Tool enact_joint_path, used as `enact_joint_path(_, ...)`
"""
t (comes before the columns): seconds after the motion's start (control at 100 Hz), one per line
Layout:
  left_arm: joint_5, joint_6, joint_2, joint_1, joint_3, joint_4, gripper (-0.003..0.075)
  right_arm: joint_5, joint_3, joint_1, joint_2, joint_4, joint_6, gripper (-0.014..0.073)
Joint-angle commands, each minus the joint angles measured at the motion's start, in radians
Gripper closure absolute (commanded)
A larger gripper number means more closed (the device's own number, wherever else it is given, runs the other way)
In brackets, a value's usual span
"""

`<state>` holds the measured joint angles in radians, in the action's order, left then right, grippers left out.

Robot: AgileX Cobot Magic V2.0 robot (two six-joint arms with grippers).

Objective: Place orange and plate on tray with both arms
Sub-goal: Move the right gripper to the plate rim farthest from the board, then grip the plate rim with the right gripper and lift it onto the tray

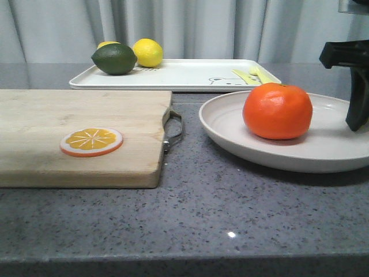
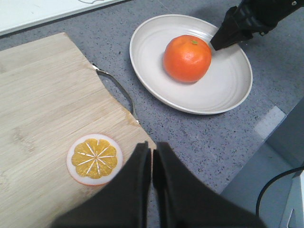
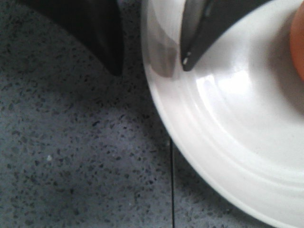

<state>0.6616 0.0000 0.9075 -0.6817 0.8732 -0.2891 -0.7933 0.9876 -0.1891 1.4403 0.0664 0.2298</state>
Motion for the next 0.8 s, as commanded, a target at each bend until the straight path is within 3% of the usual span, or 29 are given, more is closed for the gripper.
enact_joint_path(0.0,-0.077,-0.012,-0.014,0.002,0.027,-0.020,0.0722,0.023,0.034,0.001,-0.028,0.003,-0.002,0.0432)
enact_joint_path(0.13,-0.084,-0.012,-0.014,0.002,0.027,-0.020,0.0722,0.024,0.034,0.001,-0.028,0.003,-0.002,0.0578)
enact_joint_path(0.27,-0.084,-0.012,-0.014,0.002,0.027,-0.020,0.0722,0.035,0.034,0.002,-0.028,0.004,-0.002,0.0659)
enact_joint_path(0.59,-0.084,-0.013,-0.014,0.002,0.027,-0.020,0.0722,0.032,0.098,0.038,-0.032,0.066,-0.024,0.0662)
enact_joint_path(0.79,-0.084,-0.013,-0.014,0.002,0.027,-0.034,0.0722,0.025,0.191,0.102,0.003,0.307,-0.206,0.0662)
